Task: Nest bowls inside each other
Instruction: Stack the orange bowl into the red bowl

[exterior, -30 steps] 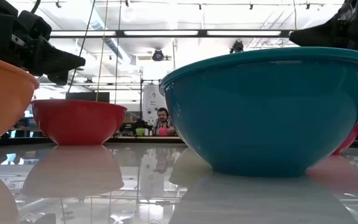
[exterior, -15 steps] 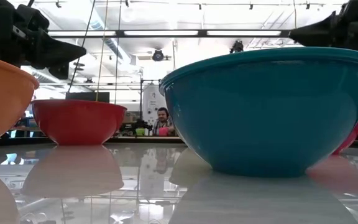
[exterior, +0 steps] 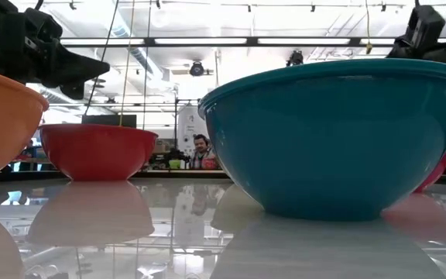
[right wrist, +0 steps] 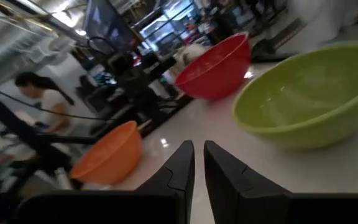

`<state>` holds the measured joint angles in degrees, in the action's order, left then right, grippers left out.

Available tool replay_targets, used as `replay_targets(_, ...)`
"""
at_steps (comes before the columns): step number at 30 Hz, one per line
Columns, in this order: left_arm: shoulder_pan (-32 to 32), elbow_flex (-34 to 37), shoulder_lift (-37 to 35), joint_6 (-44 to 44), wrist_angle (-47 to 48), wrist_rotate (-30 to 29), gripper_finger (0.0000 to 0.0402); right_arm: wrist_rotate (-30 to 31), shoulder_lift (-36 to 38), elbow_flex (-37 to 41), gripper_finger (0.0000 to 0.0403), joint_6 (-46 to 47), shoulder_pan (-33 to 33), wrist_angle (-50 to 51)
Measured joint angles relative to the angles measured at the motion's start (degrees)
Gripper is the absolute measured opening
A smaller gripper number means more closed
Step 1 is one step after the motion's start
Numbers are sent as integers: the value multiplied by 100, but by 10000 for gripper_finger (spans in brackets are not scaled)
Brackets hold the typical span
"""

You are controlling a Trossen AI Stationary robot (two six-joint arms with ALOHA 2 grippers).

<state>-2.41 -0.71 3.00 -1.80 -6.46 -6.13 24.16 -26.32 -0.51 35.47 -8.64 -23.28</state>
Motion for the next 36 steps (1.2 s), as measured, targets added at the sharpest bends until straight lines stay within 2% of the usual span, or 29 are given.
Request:
replay_targets(6, 0, 0, 3, -9, 227, -24, 16, 14, -650, 2, 46, -680, 22, -523)
replay_targets(12, -3, -4, 46, 143, 506, -230, 16, 116, -1100, 2, 46, -797, 22, -691)
replay_targets(15, -1, -4, 145, 146, 450, -610, 20, 506, -1325, 2, 49, -753, 34, -943)
replay_targets(18, -3, -4, 267, 134, 347, -1145, 37, 769, -1526, -28, 62, -1108, 168, -1451)
replay_targets(21, -5, -2, 466, 237, 74, -1378, 63, 488, -1672, -276, 82, -1514, 401, -1575)
replay_targets(26, -5, -2, 936, 378, -311, -1386, 102, -14, -1984, -709, 120, -1694, 750, -1551)
replay_targets(31, 0, -2, 1403, -280, -293, -1373, 112, -19, -2145, -1036, 134, -1354, 993, -1014)
replay_targets(36, 101, -75, 1508, -797, -430, -1368, 112, -468, -2167, -1662, 133, -773, 1189, 448)
